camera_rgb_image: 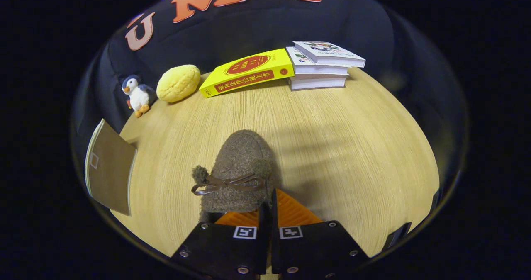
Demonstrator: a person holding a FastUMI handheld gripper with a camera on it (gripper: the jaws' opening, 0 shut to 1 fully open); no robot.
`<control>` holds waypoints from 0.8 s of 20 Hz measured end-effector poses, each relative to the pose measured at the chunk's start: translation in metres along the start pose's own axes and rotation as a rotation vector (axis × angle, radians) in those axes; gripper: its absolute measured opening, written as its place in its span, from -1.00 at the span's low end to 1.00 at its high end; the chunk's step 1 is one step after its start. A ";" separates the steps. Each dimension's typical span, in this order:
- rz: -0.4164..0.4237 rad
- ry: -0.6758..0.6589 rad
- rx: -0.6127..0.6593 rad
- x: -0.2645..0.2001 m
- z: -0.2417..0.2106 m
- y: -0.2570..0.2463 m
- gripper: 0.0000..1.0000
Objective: Open the storage box then place both shoes into the box .Put the left shoe in first, then the right shoe, with the right side of both shoes facing outward in a uniform manner.
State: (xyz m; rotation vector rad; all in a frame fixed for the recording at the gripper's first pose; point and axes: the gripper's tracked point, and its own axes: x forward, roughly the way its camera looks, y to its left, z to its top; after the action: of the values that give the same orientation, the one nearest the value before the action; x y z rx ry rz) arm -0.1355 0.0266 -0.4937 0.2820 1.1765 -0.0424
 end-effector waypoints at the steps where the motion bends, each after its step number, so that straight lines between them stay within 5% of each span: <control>1: 0.001 0.004 0.018 -0.008 0.002 0.005 -0.90; 8: 0.021 -0.057 0.009 -0.070 0.050 0.076 -0.90; 16: 0.190 -0.111 -0.111 -0.131 0.086 0.233 -0.90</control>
State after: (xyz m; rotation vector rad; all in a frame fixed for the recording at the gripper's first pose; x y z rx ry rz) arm -0.0662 0.2160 -0.2978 0.2892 1.0340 0.1712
